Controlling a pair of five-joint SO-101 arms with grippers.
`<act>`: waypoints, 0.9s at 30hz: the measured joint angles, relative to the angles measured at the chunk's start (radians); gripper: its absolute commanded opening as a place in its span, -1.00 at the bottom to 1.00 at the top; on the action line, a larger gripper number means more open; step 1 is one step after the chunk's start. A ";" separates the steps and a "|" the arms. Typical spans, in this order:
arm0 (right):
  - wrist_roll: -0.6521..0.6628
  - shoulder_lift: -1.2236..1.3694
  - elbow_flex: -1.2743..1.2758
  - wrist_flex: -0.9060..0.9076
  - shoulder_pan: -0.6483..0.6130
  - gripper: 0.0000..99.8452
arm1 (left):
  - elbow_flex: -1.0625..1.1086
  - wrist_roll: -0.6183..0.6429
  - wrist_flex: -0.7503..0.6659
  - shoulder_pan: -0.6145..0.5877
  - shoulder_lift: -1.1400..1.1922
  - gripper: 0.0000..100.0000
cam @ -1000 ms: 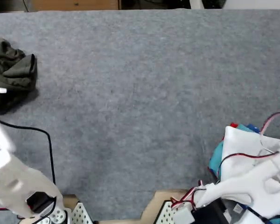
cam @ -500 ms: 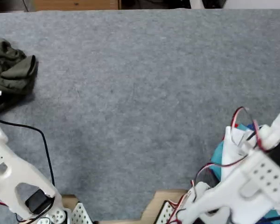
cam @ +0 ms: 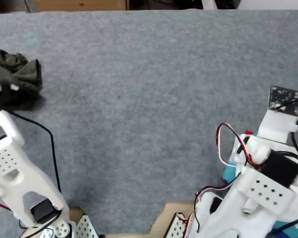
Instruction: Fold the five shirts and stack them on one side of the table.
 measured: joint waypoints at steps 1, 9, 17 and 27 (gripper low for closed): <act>0.000 0.000 0.020 -0.005 0.000 -0.92 | 0.000 0.008 0.006 0.017 -0.028 -0.96; 0.000 0.000 0.164 -0.130 -0.002 -0.91 | 0.304 0.044 0.011 0.273 -0.342 -0.96; 0.114 0.000 0.204 -0.199 -0.009 -0.91 | 0.864 0.127 -0.130 0.660 -0.783 -0.96; 0.250 0.000 0.204 -0.242 -0.009 -0.91 | 1.498 0.130 -0.408 1.243 -1.238 -0.74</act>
